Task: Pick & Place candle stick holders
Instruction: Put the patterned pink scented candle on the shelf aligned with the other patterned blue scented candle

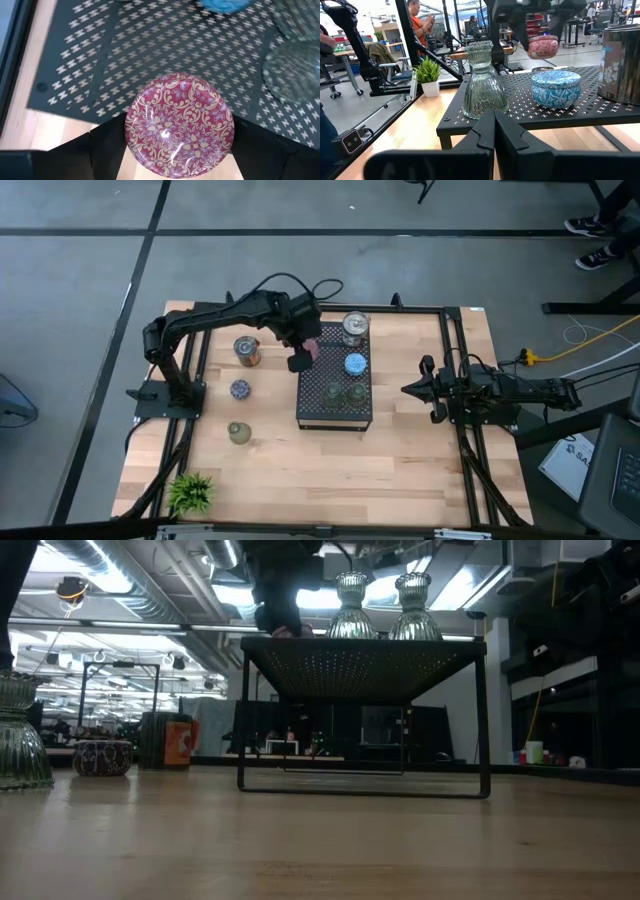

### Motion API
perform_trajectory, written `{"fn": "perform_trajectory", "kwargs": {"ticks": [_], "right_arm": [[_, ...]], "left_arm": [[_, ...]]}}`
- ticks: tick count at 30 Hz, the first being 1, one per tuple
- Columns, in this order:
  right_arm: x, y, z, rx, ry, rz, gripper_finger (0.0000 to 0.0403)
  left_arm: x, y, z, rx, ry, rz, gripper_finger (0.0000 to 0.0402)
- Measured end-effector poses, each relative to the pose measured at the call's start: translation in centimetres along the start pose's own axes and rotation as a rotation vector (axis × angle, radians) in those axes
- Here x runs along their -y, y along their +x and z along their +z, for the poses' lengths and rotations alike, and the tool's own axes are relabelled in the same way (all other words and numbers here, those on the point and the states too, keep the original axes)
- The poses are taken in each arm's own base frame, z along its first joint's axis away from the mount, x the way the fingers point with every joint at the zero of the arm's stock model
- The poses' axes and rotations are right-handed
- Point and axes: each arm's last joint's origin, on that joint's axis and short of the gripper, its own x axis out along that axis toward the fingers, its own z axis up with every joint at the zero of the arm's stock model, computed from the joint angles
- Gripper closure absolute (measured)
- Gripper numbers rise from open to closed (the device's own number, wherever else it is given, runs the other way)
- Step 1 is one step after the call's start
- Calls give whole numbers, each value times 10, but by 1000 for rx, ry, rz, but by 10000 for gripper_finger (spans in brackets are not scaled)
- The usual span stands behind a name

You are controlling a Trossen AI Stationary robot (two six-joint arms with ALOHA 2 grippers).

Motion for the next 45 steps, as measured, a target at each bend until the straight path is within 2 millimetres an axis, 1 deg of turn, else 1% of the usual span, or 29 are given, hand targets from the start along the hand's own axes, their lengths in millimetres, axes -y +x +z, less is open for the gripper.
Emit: {"fn": "perform_trajectory", "kwargs": {"ticks": [7, 13, 16, 19, 23, 29, 38, 45], "right_arm": [[0, 0, 0, 0, 0, 0, 400], [0, 0, 0, 0, 0, 0, 400], [0, 0, 0, 0, 0, 0, 400], [0, 0, 0, 0, 0, 0, 400], [0, 0, 0, 1, 0, 0, 400], [0, 0, 0, 0, 0, 0, 400], [0, 0, 0, 0, 0, 0, 400], [0, 0, 0, 0, 0, 1, 400]], "left_arm": [[18, 2, 0, -3, 108, 0, 95], [30, 3, 4, 34, 146, -5, 95], [36, 8, 7, 48, 162, -11, 95], [40, 17, 8, 24, 172, -16, 95], [41, 29, 9, -4, 174, -18, 95], [40, 37, 11, -10, 163, 8, 95], [39, 44, 12, -16, 163, 31, 95], [39, 44, 12, -19, 163, 30, 95]]}}
